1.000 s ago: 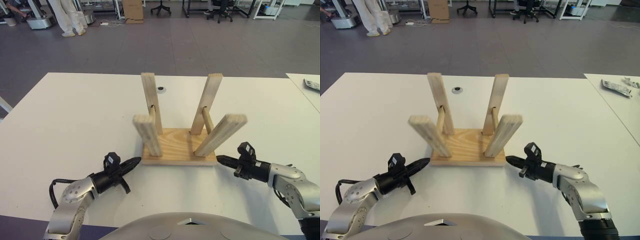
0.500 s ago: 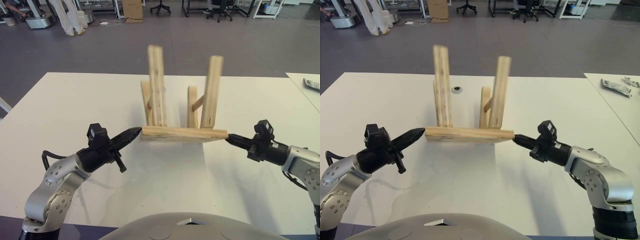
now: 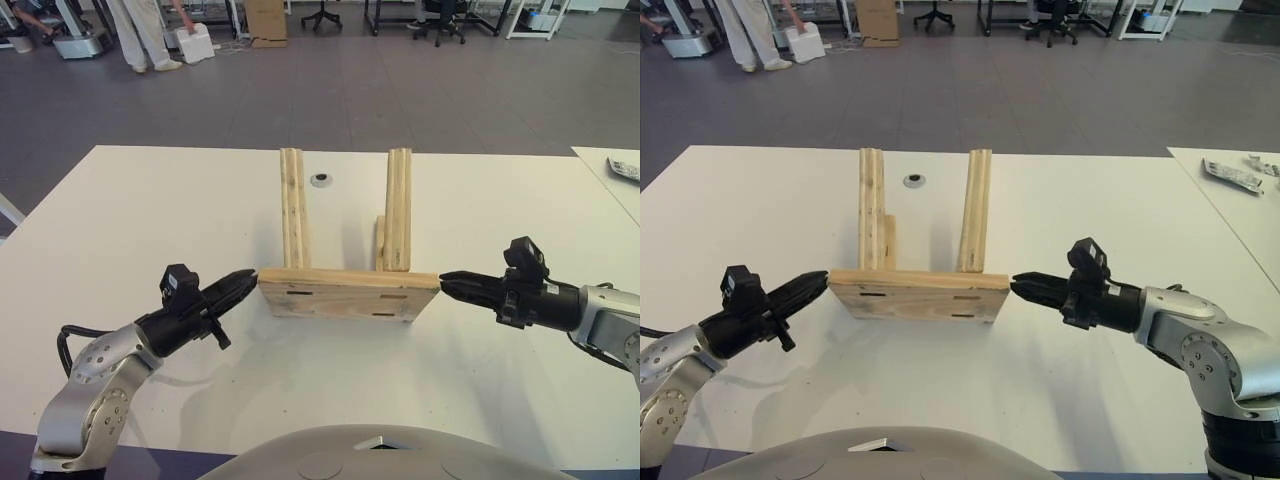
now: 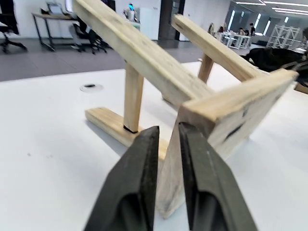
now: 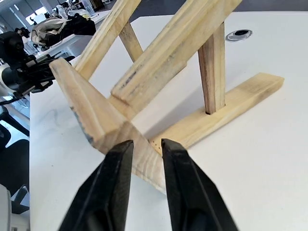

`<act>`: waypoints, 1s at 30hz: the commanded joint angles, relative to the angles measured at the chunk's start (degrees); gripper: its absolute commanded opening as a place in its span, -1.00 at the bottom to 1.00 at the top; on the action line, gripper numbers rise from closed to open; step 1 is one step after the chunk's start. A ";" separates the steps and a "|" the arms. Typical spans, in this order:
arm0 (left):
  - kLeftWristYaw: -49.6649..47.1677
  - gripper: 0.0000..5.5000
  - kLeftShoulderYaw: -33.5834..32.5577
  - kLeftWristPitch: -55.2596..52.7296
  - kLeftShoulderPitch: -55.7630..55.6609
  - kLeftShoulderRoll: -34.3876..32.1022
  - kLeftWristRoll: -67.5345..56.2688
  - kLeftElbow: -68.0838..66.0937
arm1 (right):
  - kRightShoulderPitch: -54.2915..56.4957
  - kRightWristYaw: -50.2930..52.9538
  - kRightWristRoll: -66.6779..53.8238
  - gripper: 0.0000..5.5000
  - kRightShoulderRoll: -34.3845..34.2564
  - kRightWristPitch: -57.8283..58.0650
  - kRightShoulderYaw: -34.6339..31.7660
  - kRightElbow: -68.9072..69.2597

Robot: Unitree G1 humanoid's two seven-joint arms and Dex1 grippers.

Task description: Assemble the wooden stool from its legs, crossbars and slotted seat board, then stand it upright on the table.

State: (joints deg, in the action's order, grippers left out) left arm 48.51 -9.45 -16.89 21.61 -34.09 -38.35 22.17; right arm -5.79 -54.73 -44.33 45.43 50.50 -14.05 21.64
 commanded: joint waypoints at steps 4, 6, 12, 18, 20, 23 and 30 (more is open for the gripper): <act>10.29 -0.26 -0.73 10.19 -2.03 -4.12 9.22 -20.73 | -1.80 -8.11 12.77 -0.11 5.36 -14.47 7.86 -8.08; 12.71 -0.12 1.05 10.92 -5.80 -4.60 10.33 -21.77 | -0.26 -11.17 13.84 0.03 5.49 -16.67 10.17 -8.97; 20.12 0.21 7.32 11.89 -14.06 -5.57 13.25 -22.83 | 7.80 -14.83 18.73 0.23 3.08 -22.15 17.48 -14.49; 24.18 0.36 11.44 13.42 -19.88 -5.26 16.49 -26.69 | 13.34 -15.78 21.45 0.23 -0.99 -24.10 22.84 -18.92; 24.27 0.36 12.72 14.25 -21.75 -3.93 17.25 -28.11 | 14.10 -16.26 22.00 0.18 -1.93 -24.62 24.03 -20.09; 23.94 0.36 14.06 15.92 -24.20 -1.53 17.93 -30.24 | 14.89 -16.99 22.36 -0.02 -2.59 -24.41 24.79 -21.54; 26.06 -0.03 15.04 16.98 -24.68 -0.68 17.19 -31.86 | 16.57 -18.26 22.08 -0.35 -3.82 -25.05 24.40 -23.53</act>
State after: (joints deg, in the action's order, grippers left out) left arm 73.64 5.45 -0.66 -2.75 -34.25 -21.71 -9.05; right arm 8.83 -72.24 -21.76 42.12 25.54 10.82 -1.53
